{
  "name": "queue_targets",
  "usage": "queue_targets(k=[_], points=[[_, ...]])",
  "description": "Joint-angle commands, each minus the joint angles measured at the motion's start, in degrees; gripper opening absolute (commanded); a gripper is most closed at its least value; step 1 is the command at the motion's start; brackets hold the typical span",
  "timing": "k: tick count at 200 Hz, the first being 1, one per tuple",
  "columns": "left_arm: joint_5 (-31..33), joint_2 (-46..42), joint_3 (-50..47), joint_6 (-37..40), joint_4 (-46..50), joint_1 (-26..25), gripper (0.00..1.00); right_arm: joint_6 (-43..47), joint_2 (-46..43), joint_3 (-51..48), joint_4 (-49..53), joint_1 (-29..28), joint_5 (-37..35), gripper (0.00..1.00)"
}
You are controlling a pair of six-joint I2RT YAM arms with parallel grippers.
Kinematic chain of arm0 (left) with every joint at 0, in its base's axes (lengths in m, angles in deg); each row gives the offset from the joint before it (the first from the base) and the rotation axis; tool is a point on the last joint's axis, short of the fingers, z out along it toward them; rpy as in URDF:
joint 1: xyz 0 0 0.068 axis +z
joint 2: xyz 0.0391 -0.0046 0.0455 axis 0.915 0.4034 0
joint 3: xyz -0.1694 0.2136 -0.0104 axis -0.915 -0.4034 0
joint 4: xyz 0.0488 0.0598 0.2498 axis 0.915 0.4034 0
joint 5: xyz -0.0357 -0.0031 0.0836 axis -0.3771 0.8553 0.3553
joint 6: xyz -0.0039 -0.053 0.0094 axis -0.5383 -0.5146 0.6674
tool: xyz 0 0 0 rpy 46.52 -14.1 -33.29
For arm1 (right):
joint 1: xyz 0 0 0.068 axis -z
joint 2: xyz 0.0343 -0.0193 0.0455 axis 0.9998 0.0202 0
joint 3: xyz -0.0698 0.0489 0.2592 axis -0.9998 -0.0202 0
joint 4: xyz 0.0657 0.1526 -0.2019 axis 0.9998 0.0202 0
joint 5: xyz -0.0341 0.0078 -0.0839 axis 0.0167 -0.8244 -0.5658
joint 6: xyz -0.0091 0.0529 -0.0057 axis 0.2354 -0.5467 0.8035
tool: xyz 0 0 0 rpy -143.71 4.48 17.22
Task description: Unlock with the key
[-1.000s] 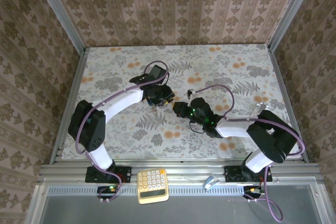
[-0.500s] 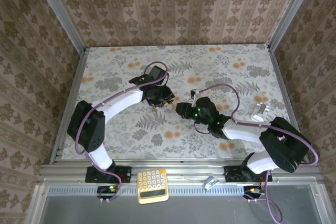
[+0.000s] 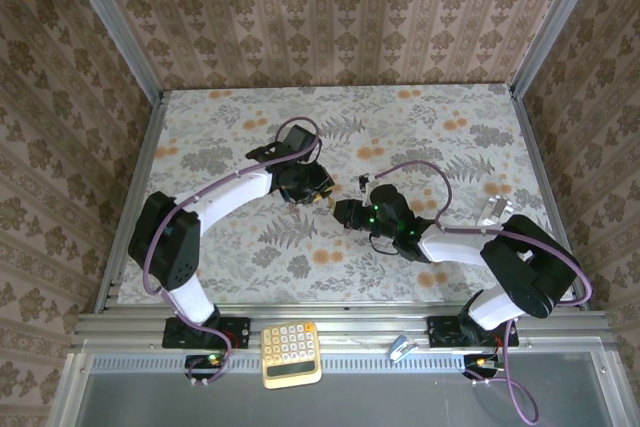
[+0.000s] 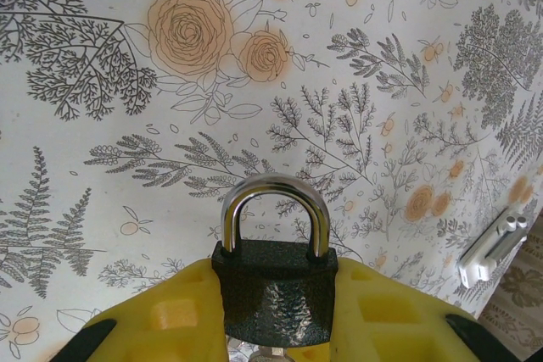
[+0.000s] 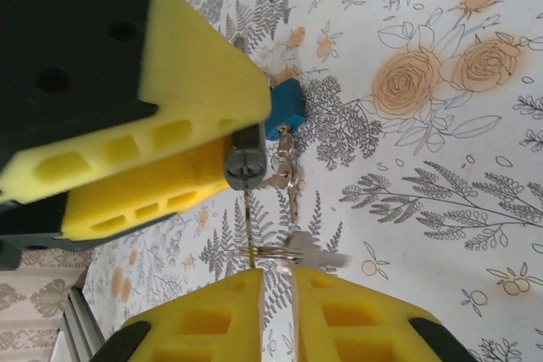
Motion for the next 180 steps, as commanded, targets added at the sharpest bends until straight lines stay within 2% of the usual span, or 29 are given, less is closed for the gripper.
queue_targets(k=[1,44,124,180], points=[[-0.94,-1.64,-0.77,-0.17,-1.0,-0.13,0.24,-0.59,0.92,1.78,-2.65,0.3,1.08,0.17],[-1.44,-1.39,-0.59,-0.25,-1.5,-0.69,0.24,-0.73,1.59,2.23,-3.18,0.65,0.93,0.11],[-2.79,-1.81,-0.02,-1.03,-2.9,-2.96,0.23,-1.96,4.55,6.55,-0.07,2.83,1.1,0.09],[-2.89,-1.75,-0.44,-0.91,-3.1,-2.99,0.22,-1.48,3.04,7.66,1.34,2.94,0.89,0.07]])
